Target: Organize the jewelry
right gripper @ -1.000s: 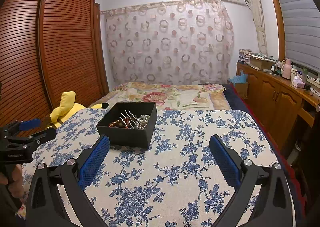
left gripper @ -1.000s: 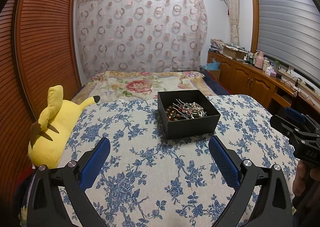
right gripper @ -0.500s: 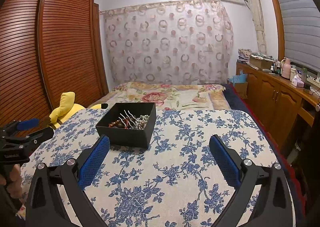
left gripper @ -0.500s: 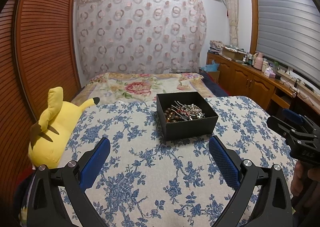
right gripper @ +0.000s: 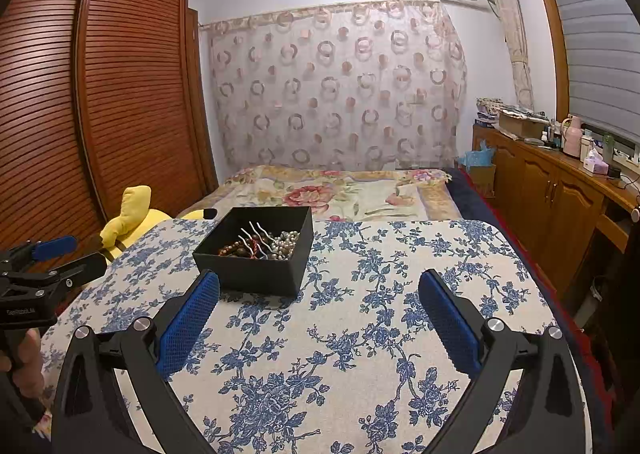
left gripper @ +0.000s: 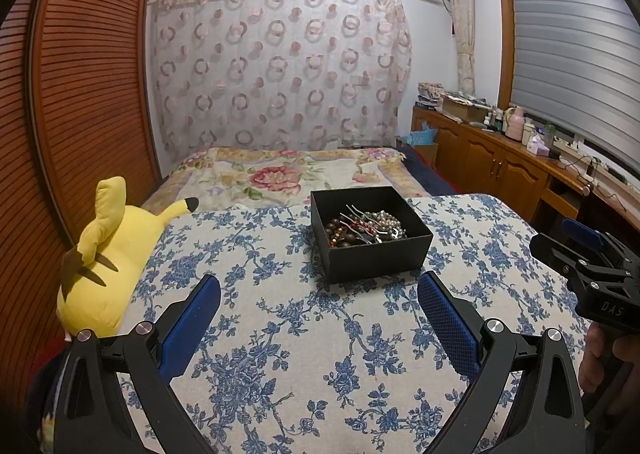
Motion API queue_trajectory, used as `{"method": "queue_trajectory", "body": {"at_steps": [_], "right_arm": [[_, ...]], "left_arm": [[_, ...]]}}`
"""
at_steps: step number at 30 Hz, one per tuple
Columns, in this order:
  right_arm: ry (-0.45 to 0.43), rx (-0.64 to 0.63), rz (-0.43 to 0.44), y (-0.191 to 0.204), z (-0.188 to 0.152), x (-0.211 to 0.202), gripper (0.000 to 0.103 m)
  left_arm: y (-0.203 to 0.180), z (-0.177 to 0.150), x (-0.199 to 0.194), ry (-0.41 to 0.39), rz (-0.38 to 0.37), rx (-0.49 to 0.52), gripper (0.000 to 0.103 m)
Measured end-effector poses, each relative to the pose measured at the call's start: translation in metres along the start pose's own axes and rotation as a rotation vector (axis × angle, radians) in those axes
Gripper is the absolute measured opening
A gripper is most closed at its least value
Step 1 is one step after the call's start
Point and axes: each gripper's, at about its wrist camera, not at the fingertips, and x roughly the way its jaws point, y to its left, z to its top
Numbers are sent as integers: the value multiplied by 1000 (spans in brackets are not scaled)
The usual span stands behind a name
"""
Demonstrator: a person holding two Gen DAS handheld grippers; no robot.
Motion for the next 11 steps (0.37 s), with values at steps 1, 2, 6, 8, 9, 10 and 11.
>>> {"method": "queue_trajectory", "body": {"at_steps": [1, 2, 6, 8, 9, 10, 11], "right_arm": [[0, 0, 0, 0, 0, 0, 101], [0, 0, 0, 0, 0, 0, 101], [0, 1, 0, 0, 0, 0, 101], [-1, 1, 0, 0, 0, 0, 101], [-1, 0, 0, -1, 0, 0, 101], [-1, 0, 0, -1, 0, 0, 101], [-1, 0, 0, -1, 0, 0, 101]], "left_arm": [[0, -1, 0, 1, 0, 0, 95], [0, 0, 0, 1, 0, 0, 95], [0, 0, 0, 2, 1, -1, 95], [1, -1, -1, 1, -1, 1, 95], [1, -1, -1, 0, 0, 1, 95], [0, -1, 0, 1, -1, 2, 95], [1, -1, 0, 1, -1, 1, 95]]}}
